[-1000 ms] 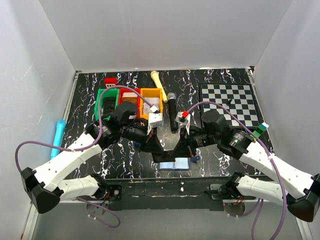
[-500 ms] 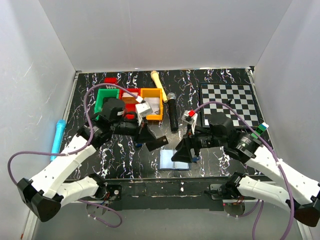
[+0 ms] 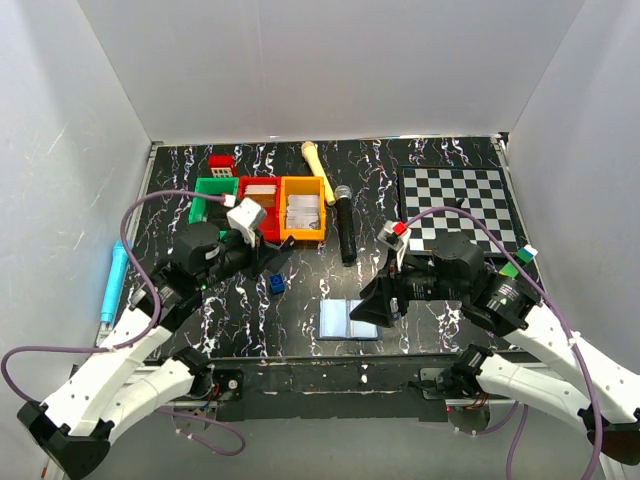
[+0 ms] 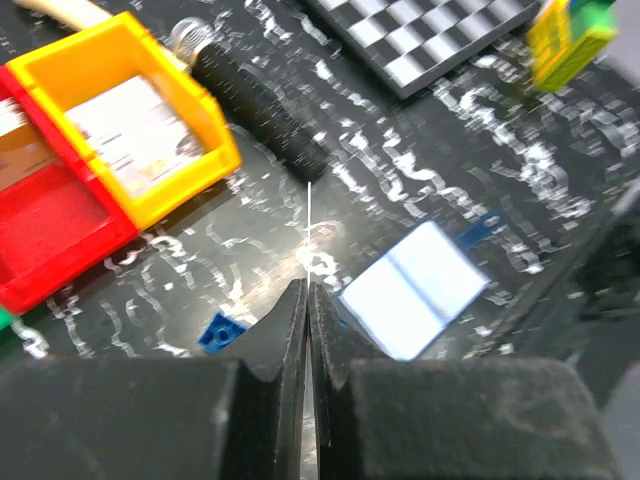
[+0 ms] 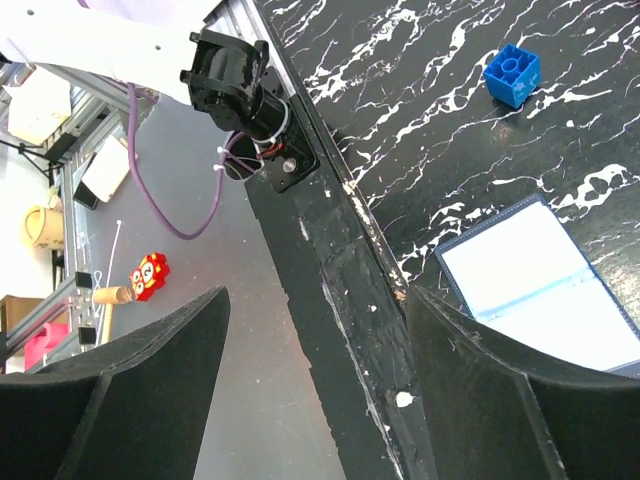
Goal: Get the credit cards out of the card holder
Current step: Move the storage box to the center of the board.
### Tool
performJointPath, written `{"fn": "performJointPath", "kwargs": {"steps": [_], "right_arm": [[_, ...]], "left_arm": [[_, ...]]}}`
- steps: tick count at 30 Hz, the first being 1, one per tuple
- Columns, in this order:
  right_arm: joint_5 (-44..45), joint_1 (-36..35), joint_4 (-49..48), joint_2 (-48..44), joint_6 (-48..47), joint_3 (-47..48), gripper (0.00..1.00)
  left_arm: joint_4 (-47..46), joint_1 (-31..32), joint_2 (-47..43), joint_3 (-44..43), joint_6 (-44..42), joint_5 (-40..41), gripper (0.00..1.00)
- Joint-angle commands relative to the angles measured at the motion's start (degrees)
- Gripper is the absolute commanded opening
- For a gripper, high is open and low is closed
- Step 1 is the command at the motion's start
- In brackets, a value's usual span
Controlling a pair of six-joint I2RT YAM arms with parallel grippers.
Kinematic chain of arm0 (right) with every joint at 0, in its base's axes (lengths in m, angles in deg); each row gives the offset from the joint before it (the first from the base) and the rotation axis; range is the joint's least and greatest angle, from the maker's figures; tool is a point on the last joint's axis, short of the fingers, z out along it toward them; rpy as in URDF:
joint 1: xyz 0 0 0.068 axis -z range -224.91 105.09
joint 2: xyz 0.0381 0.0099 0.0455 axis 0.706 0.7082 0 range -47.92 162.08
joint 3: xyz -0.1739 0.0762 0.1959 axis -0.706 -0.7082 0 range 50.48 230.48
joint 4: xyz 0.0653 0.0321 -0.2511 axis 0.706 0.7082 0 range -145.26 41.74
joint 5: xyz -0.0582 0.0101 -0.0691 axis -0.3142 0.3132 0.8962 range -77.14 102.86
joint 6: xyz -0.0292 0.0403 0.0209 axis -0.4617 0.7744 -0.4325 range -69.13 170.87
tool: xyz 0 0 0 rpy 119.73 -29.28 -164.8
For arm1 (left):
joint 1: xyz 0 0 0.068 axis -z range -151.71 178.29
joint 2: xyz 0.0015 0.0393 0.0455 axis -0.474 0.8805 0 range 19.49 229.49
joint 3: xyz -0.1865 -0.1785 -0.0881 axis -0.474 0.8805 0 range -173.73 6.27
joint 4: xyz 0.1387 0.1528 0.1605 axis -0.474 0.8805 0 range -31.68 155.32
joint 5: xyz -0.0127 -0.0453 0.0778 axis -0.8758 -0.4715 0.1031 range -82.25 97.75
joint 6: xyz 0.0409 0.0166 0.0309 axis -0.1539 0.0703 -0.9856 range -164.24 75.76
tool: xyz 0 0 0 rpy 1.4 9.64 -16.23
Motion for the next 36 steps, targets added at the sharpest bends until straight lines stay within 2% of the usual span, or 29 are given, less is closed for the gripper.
{"fn": "performJointPath", "kwargs": {"steps": [1,4,6,8,11,12,17,20,25,28,32,33,35,36], "right_arm": [[0.1,0.1,-1.0,0.0,0.5,-1.0,0.78],[-0.3,0.2,-0.7,0.7,-0.1,-1.4,0.77],[-0.9,0.2,0.7,1.3,-1.1,-1.3,0.76],[-1.7,0.1,1.4,1.6,-1.4,-1.3,0.76],[-3.5,0.2,0.7,0.8,-0.6,-2.4,0.75],[-3.8,0.1,0.2,0.1,0.0,-3.1,0.75],[-4.4,0.1,-2.5,-3.4,2.4,-7.2,0.74],[-3.1,0.0,-1.5,-4.4,1.9,-7.9,0.74],[-3.4,0.0,-1.0,-5.4,1.8,-8.6,0.74],[-3.3,0.1,-0.2,-5.8,1.2,-8.2,0.74],[-2.3,0.1,-0.4,-7.7,1.6,-9.7,0.74],[-1.9,0.1,-1.0,-8.0,2.0,-10.6,0.74],[-1.7,0.1,-3.6,-8.7,3.1,-12.3,0.73],[-1.1,0.1,-4.2,-8.7,3.2,-12.6,0.74]], "left_arm": [[-6.5,-0.3,-4.9,7.1,-18.6,5.4,0.00],[-13.6,-1.1,-8.1,12.1,-30.4,4.3,0.00],[-17.8,-3.8,-7.6,14.1,-38.8,3.1,0.00],[-16.5,-8.9,-3.9,12.8,-47.4,-3.6,0.00],[-10.2,-18.5,5.9,5.9,-52.7,-10.1,0.00],[-8.9,-20.1,8.3,4.0,-55.0,-10.0,0.00],[-14.4,-23.0,16.4,1.8,-63.7,-4.0,0.00],[-22.4,-25.4,19.1,3.5,-64.6,-1.2,0.00],[-33.3,-29.9,23.6,4.4,-66.5,-4.9,0.00],[-31.1,-34.2,27.4,0.7,-68.6,-10.6,0.00],[-21.4,-42.3,30.3,-3.5,-68.8,-21.9,0.00],[-21.9,-43.4,30.0,-2.7,-66.7,-23.3,0.00],[-35.0,-45.0,27.8,2.1,-56.9,-24.2,0.00],[-38.0,-45.6,26.3,3.2,-53.5,-25.1,0.00]]}}
